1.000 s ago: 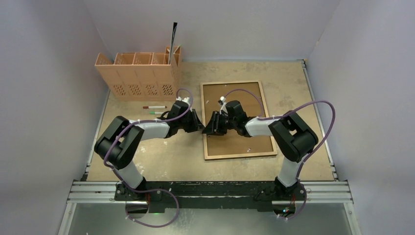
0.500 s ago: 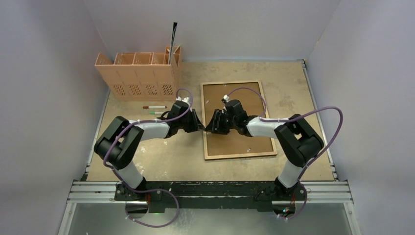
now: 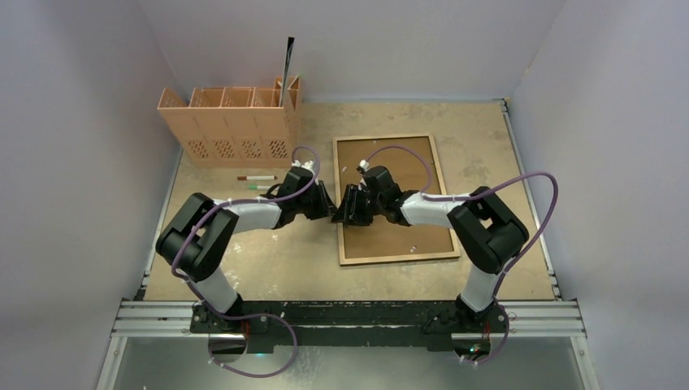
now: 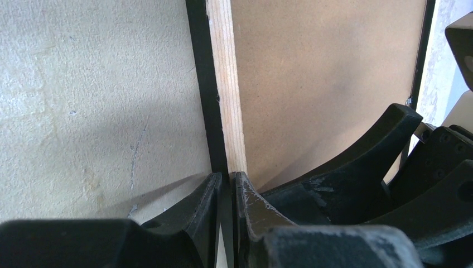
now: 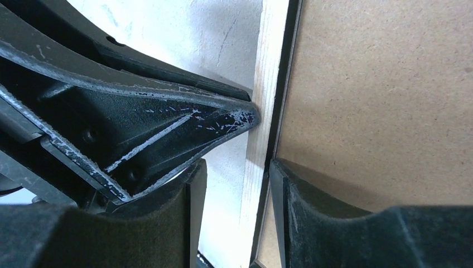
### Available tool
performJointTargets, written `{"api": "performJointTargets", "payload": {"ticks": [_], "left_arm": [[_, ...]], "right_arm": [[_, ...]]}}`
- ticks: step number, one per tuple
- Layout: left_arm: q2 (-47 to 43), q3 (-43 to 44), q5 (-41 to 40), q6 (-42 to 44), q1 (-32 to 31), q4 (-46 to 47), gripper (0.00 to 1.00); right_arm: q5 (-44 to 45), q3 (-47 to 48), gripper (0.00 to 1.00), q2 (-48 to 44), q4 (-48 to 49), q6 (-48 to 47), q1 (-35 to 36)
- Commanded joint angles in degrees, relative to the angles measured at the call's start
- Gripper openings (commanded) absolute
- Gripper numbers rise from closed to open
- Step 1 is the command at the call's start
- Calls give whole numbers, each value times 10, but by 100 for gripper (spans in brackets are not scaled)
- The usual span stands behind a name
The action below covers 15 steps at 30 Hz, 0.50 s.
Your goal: Put the photo into the frame
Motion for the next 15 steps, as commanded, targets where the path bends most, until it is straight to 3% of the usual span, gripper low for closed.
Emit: {"api": "performJointTargets", "payload": {"ticks": [1, 11, 15], "left_arm": [[1, 11, -20, 15, 1, -31, 15], [-5, 11, -22, 15, 1, -30, 15], [-12, 12, -26, 15, 1, -32, 17]], "right_arm": [[-5, 8, 48, 10, -34, 2, 9], [-2, 11, 49, -20, -27, 0, 9], [48, 17, 50, -65, -29, 12, 7]]}}
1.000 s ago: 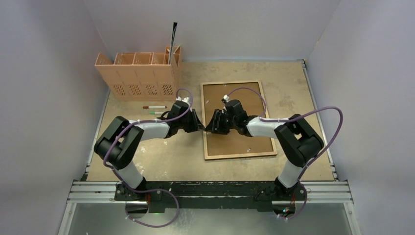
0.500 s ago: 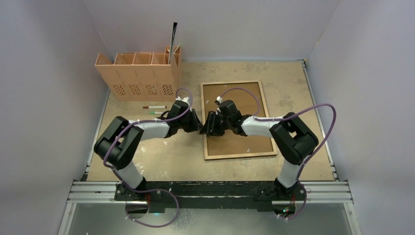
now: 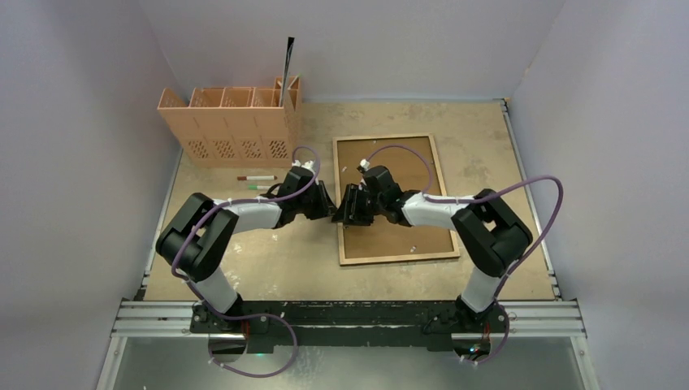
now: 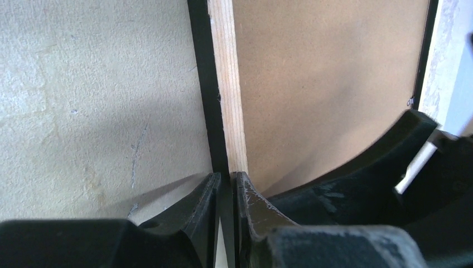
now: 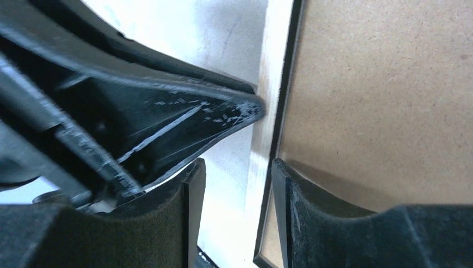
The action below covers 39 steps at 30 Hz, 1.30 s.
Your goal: Put the photo into the frame
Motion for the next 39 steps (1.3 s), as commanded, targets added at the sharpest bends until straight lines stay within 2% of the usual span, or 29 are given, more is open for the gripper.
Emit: {"api": "performJointTargets", "payload": {"ticks": [1, 5, 10, 16, 21, 26, 33, 39], "left_arm": [[-14, 7, -25, 15, 2, -21, 18], [-22, 4, -22, 15, 5, -15, 18], [-23, 4, -10, 15, 9, -1, 19], [-16, 12, 8, 13, 10, 21, 30], [-7, 20, 8, 16, 9, 33, 36], [14, 28, 12, 25, 9, 37, 35], [31, 30, 13, 34, 10, 33, 26], [36, 29, 13, 34, 10, 30, 24]], "right_arm": [[58, 15, 51, -67, -18, 13, 4], [96, -1, 51, -104, -20, 18, -14], [96, -13, 51, -119, -4, 23, -63], [88, 43, 51, -50, 23, 22, -115], [70, 116, 51, 42, 49, 27, -125], [70, 168, 50, 123, 85, 53, -124], [67, 213, 49, 185, 103, 74, -124], [59, 230, 47, 212, 113, 80, -122]]}}
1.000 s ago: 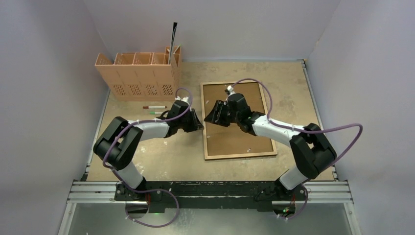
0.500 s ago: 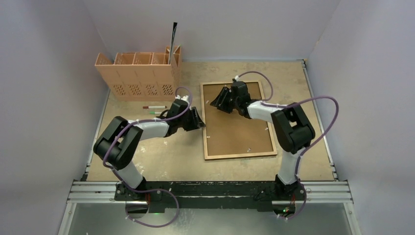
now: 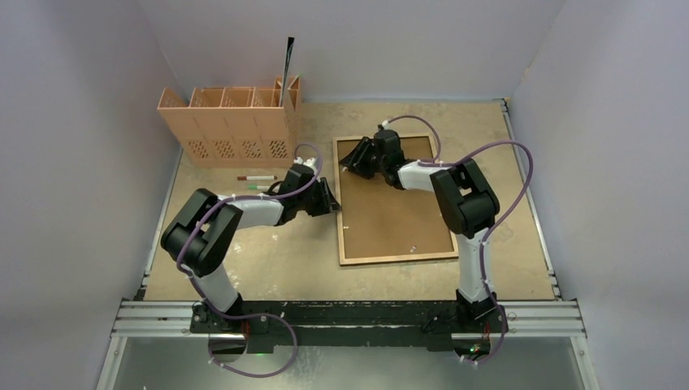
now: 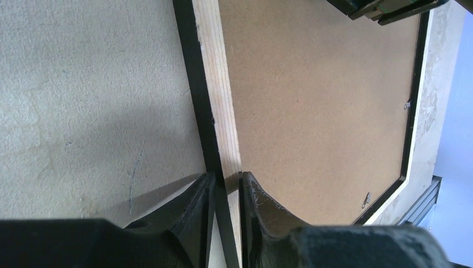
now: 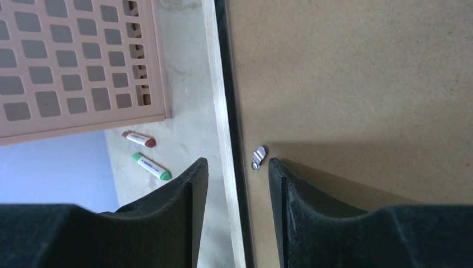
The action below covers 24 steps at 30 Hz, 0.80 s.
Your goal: Put the photo into the frame
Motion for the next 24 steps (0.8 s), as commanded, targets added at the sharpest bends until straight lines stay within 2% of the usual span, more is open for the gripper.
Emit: {"api": "performJointTargets", "payload": {"ticks": [1, 10, 14, 24], "left_arm": [[11, 15, -1, 17, 3, 5, 24], [5, 20, -6, 28, 2, -16, 22], [4, 20, -15, 29, 2, -24, 22], [5, 28, -25, 31, 2, -39, 21]], "right_arm": [[-8, 21, 47, 18, 9, 9, 5], [-29, 28, 45, 41, 33, 14, 5], [-64, 23, 44, 54, 60, 13, 5], [-91, 43, 44, 72, 36, 1, 5]]}}
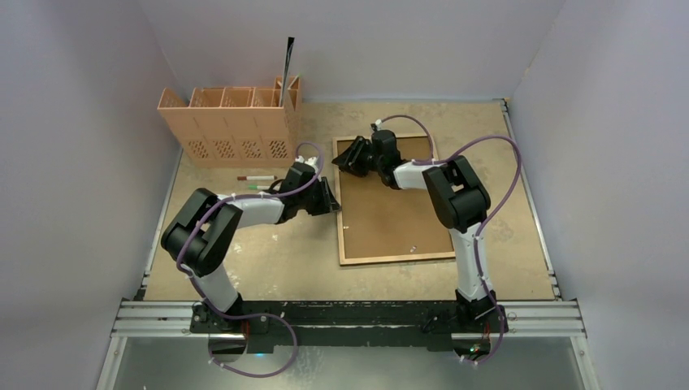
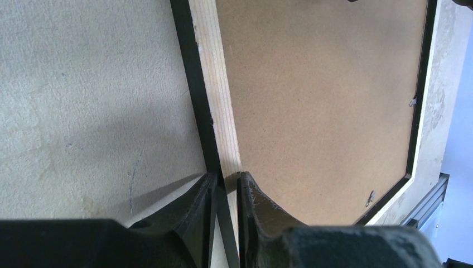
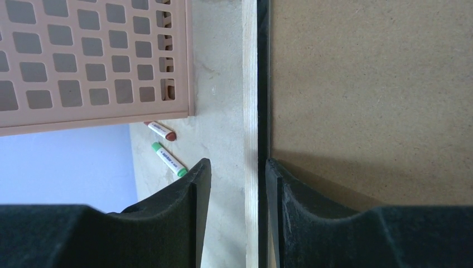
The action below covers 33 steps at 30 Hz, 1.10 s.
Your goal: Put the photo into the frame
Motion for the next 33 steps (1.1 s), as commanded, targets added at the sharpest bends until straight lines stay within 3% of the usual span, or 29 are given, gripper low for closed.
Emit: {"api": "performJointTargets", "payload": {"ticks": [1, 20, 33], "left_arm": [[3, 16, -25, 18, 2, -19, 21], [-3, 14, -33, 20, 2, -25, 22], [-1, 17, -35, 21, 2, -26, 25]], "right_arm": [[-21, 11, 44, 14, -38, -14, 4], [32, -49, 44, -38, 1, -16, 5], [19, 5, 44, -10, -66, -43, 17]]}}
